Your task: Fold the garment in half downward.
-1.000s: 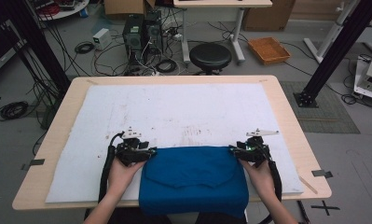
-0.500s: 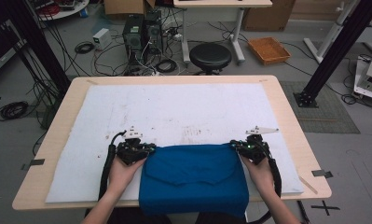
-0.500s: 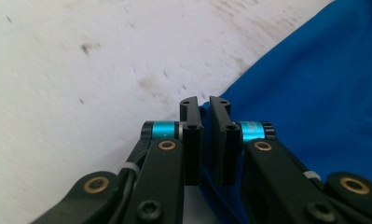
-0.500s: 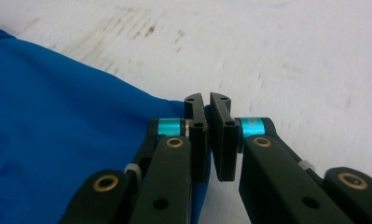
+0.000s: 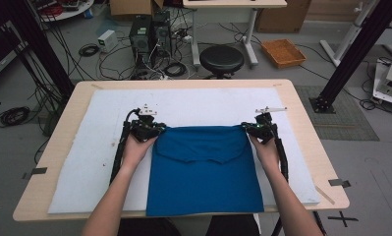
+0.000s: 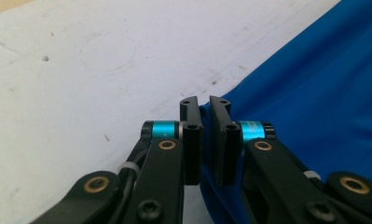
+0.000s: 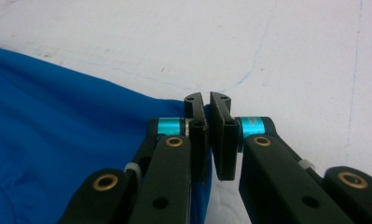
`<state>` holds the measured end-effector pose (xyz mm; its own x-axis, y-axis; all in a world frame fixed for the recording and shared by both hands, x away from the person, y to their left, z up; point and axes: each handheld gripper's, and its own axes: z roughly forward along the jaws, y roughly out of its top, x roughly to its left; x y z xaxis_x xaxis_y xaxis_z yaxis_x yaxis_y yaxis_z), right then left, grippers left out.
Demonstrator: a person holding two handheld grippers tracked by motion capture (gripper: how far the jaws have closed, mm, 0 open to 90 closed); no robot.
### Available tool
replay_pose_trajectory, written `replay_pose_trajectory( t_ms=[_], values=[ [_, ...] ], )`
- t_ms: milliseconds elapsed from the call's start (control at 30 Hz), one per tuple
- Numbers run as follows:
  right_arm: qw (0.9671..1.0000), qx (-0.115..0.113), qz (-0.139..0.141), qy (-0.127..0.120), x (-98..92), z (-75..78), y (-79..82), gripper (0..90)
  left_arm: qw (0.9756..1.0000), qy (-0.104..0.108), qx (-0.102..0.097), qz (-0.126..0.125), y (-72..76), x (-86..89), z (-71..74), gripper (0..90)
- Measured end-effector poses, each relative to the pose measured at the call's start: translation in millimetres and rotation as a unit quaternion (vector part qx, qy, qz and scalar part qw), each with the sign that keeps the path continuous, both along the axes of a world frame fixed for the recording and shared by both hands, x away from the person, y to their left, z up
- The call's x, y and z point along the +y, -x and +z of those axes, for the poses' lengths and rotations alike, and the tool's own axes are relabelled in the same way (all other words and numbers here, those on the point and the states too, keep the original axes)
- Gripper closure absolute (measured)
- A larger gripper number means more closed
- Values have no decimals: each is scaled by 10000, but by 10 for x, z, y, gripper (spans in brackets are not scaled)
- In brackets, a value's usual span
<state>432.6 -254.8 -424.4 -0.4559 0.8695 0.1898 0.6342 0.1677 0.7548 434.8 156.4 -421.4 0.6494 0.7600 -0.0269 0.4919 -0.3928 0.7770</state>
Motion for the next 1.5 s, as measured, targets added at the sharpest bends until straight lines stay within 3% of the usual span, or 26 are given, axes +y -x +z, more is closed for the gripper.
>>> replay_pose_trajectory(
  t_ms=[67, 200, 333, 367, 433, 567, 733, 800, 933, 1133, 1267, 1500],
  values=[
    [9999, -17, -23, 106, 11, -14, -30, 864, 9999, -31, -116, 19, -25, -10, -21, 838],
    [9999, 24, -57, 106, -2, -49, -58, 853, 10000, 41, -33, 60, -52, 6, -63, 823],
    [9994, -104, -98, 300, 12, -27, -1, 720, 9996, 13, 36, 295, 13, 43, 12, 618],
    [9994, -147, -107, 303, 6, -12, 24, 667, 9996, 50, -3, 290, 53, 62, 33, 598],
    [9993, -214, -120, 264, -24, 20, 87, 661, 9991, 281, -72, 306, 170, 118, 58, 593],
    [9991, -347, -178, 142, -112, 66, 247, 654, 9960, 746, 374, 328, 408, 240, 19, 617],
    [9992, -400, -86, 10, -159, 51, 453, 638, 9914, 898, 857, 422, 588, 274, -80, 631],
    [9991, -411, -49, -12, -155, 30, 527, 637, 9908, 904, 914, 430, 596, 267, -111, 647],
    [9992, -382, -16, -78, -142, -19, 611, 634, 9875, 969, 1046, 672, 567, 231, -141, 691],
    [9994, -331, 31, -137, -151, -60, 637, 619, 9872, 902, 1102, 723, 543, 206, -180, 694],
    [9994, -307, 52, -139, -136, -61, 653, 624, 9879, 817, 1115, 705, 547, 175, -179, 772],
    [9999, -58, 71, -122, -92, -93, 689, 659, 9914, 657, 931, 646, 575, 113, -132, 862]
  ],
)
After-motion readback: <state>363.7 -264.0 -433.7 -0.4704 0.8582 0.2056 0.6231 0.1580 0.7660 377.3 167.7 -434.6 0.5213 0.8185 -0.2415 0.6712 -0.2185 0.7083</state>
